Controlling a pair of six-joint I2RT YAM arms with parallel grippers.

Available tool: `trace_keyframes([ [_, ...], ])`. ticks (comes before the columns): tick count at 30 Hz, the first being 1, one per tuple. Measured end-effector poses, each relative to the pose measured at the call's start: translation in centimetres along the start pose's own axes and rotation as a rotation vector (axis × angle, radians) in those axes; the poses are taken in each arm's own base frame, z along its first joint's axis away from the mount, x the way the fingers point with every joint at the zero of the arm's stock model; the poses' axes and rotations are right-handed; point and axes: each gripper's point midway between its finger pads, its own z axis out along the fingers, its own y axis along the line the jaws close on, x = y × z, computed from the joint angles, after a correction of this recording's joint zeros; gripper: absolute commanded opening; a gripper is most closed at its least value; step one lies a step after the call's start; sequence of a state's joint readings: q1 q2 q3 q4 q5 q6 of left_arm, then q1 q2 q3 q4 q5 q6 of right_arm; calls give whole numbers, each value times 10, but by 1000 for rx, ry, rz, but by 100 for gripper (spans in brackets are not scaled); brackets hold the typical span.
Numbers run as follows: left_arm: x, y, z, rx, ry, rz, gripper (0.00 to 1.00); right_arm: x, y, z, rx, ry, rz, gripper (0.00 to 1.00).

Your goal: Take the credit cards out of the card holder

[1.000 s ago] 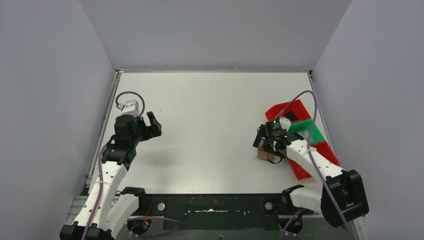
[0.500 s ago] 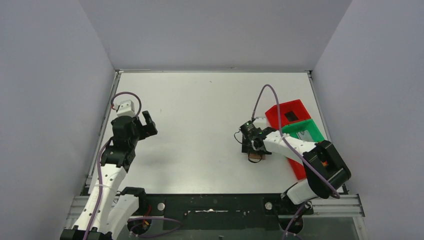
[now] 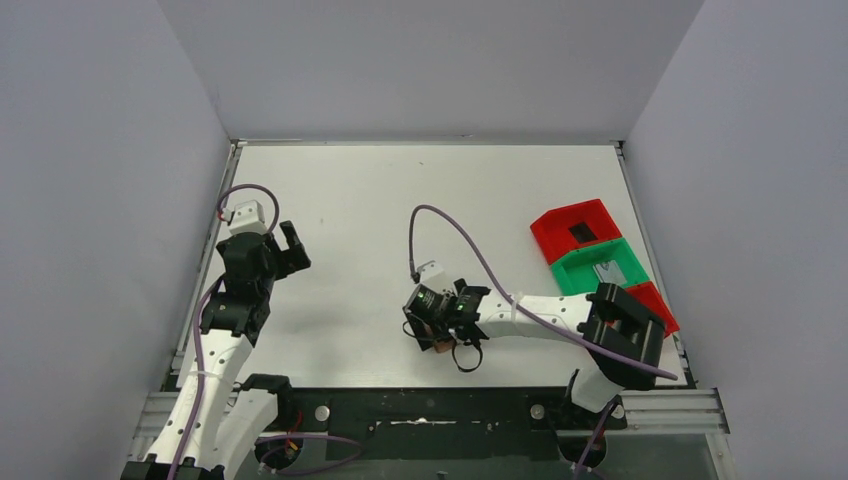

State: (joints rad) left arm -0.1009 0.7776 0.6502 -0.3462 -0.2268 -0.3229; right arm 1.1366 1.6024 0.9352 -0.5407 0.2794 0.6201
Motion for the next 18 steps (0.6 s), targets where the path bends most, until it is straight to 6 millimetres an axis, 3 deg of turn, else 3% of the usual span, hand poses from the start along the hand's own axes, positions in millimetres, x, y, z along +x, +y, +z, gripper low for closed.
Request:
trace_keyframes([
  [5,0,0,0,-1,0,-1,97,-47,-22,-22,72,-116,101,98],
  [8,0,0,0,0,-2,-3,98,-82,-55,-47,156,-227,257,98],
  [10,-1,0,-1,1,-5,-8,97,-95,-92,-59,228,-274,393,98],
  [13,-1,-1,-1,6,-8,-14,97,-96,-174,-74,385,-314,645,98],
  [15,2,0,-1,5,-4,-16,97,-81,-227,-84,497,-340,801,98],
  [18,5,1,0,2,4,-17,97,-48,-278,-101,611,-369,967,98],
])
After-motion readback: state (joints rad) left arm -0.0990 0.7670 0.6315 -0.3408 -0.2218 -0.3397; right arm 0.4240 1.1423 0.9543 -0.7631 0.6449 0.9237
